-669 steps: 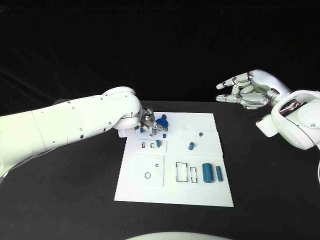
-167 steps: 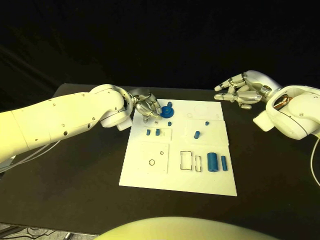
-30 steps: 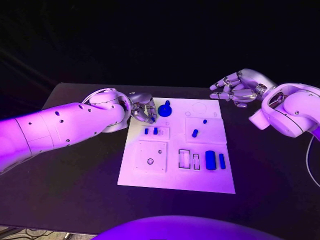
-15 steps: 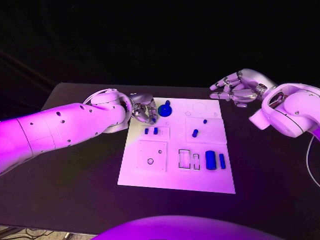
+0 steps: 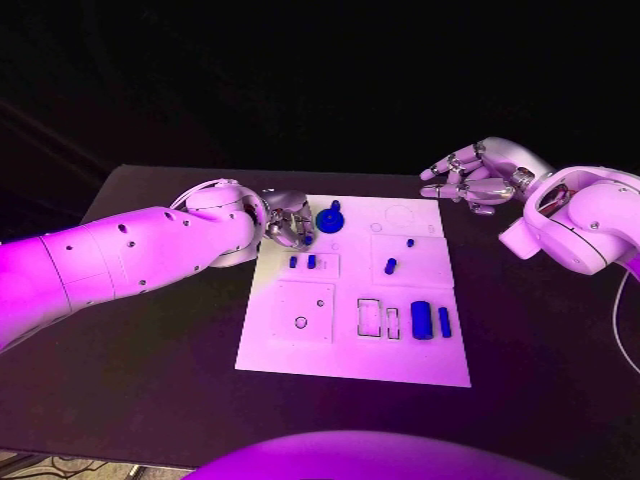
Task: Assemble the parts on the task board
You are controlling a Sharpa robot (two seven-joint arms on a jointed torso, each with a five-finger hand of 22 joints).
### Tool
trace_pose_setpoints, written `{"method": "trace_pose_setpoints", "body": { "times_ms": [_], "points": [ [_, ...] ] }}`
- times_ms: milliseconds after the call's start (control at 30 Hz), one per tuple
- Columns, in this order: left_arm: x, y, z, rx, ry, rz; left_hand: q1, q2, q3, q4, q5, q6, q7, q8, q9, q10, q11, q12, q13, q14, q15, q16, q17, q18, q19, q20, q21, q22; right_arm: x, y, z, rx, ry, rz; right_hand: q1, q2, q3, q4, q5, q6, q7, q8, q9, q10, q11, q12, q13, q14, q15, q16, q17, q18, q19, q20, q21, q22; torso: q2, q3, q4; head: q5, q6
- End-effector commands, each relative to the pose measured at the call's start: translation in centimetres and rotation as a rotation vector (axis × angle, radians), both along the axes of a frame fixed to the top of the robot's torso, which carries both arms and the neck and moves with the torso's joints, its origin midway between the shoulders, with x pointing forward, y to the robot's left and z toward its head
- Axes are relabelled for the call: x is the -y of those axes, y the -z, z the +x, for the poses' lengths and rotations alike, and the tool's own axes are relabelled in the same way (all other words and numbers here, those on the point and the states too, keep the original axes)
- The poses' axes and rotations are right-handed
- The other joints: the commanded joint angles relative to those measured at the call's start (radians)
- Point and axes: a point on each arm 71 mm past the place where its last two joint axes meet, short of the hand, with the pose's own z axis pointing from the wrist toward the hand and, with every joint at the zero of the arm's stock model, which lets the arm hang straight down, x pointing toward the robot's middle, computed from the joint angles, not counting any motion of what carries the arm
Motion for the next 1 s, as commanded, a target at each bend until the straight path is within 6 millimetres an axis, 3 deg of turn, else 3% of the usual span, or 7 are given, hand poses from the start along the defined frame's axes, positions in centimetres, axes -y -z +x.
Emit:
{"method": "trace_pose_setpoints", "body": {
  "times_ms": [33,167,333,633,833,967,1000],
  "points": [
    [-0.2,0.4,-0.1,-0.019,-0.008,0.032,-0.009,-0.002,-0.004,-0.003,0.004,-0.013,0.0,-0.009,-0.003,-0.012,0.001,-0.007,-0.002,0.011,0.007,-0.007,-0.003,-0.005,-0.011,0.001,-0.007,-0.003,-0.1,0.0,0.0,0.004,-0.012,-0.006,0.002,0.005,0.001,0.004,0.005,-0.001,0.004,0.004,-0.001,0.005,-0.005,0.001,-0.001,0.03,-0.004,-0.005,-0.001,0.013,0.004,-0.002,-0.006,-0.002,0.0,0.0002,-0.0003,-0.001,0.0],
    [-0.2,0.4,-0.1,-0.023,-0.01,0.03,-0.013,-0.009,-0.004,-0.004,0.003,-0.068,0.007,-0.035,-0.019,-0.025,0.007,-0.014,-0.004,0.012,0.012,-0.005,-0.002,-0.004,-0.011,0.006,-0.011,-0.005,0.0,0.0,0.0,0.002,-0.009,-0.004,0.002,0.005,0.001,0.004,0.005,-0.001,0.004,0.004,-0.001,0.005,-0.005,0.001,-0.001,0.03,-0.004,-0.005,-0.001,0.013,0.004,-0.002,-0.006,-0.002,0.0,0.0,-0.0004,0.0,0.0],
    [-0.2,0.4,-0.1,-0.027,-0.011,0.03,-0.016,-0.015,-0.006,-0.004,0.004,-0.108,0.008,-0.035,-0.03,-0.041,0.007,-0.019,-0.006,0.011,0.012,-0.007,-0.007,-0.002,-0.012,0.008,-0.016,-0.008,0.0,0.0,0.0,0.002,-0.006,-0.004,0.002,0.005,0.001,0.004,0.005,-0.001,0.004,0.004,-0.001,0.005,-0.005,0.001,-0.001,0.03,-0.004,-0.005,-0.001,0.013,0.004,-0.002,-0.006,-0.002,-0.001,0.0003,0.0002,0.001,0.001],
    [-0.8,0.5,0.1,-0.029,-0.03,0.032,-0.018,-0.017,-0.007,-0.003,0.004,-0.126,0.01,-0.034,-0.035,-0.05,0.009,-0.022,-0.008,0.011,0.013,-0.008,-0.011,-0.001,-0.012,0.009,-0.021,-0.01,0.2,0.0,0.0,0.005,0.001,-0.02,0.005,0.002,0.0,0.004,0.008,-0.001,0.004,0.006,-0.001,-0.009,-0.005,-0.014,-0.021,0.03,-0.004,-0.009,-0.004,0.015,0.001,-0.003,-0.012,-0.01,0.0,0.0004,0.0002,0.002,0.003],
    [-1.8,0.2,0.1,-0.028,-0.05,-0.01,-0.016,-0.017,-0.007,-0.004,0.004,-0.131,0.01,-0.031,-0.037,-0.061,0.011,-0.026,-0.01,0.007,0.015,-0.016,-0.025,0.002,-0.018,0.01,-0.035,-0.022,0.3,0.2,0.1,0.025,-0.005,-0.106,0.044,0.002,0.028,-0.009,0.007,0.001,0.004,0.015,-0.002,-0.089,-0.005,-0.179,-0.173,0.018,-0.005,-0.052,-0.047,0.023,-0.016,-0.004,-0.049,-0.065,-0.002,-0.0007,-0.0011,-0.001,0.007],
    [-3.3,-0.6,0.0,-0.047,-0.093,-0.131,0.0,-0.01,0.007,-0.012,0.004,-0.125,0.015,-0.024,-0.037,-0.085,0.02,-0.033,-0.017,-0.025,0.021,-0.067,-0.108,0.018,-0.053,0.014,-0.113,-0.085,0.4,0.4,0.1,0.064,-0.028,-0.234,0.083,-0.009,0.098,-0.035,-0.021,0.029,0.002,0.018,-0.003,-0.078,0.002,-0.362,-0.326,0.016,-0.006,-0.087,-0.08,0.026,-0.015,-0.006,-0.065,-0.085,-0.003,-0.0002,-0.0004,-0.003,0.011],
    [-3.8,-0.8,0.1,-0.055,-0.116,-0.178,0.004,-0.006,0.012,-0.014,0.004,-0.122,0.016,-0.022,-0.037,-0.085,0.021,-0.032,-0.018,-0.026,0.022,-0.069,-0.11,0.018,-0.055,0.015,-0.117,-0.088,0.4,0.5,0.1,0.078,-0.035,-0.275,0.092,-0.014,0.11,-0.043,-0.019,0.037,0.002,0.02,-0.003,-0.085,-0.003,-0.39,-0.348,0.015,-0.006,-0.093,-0.085,0.026,-0.015,-0.005,-0.067,-0.087,-0.003,0.0003,0.0,-0.003,0.013]
  ]
}}
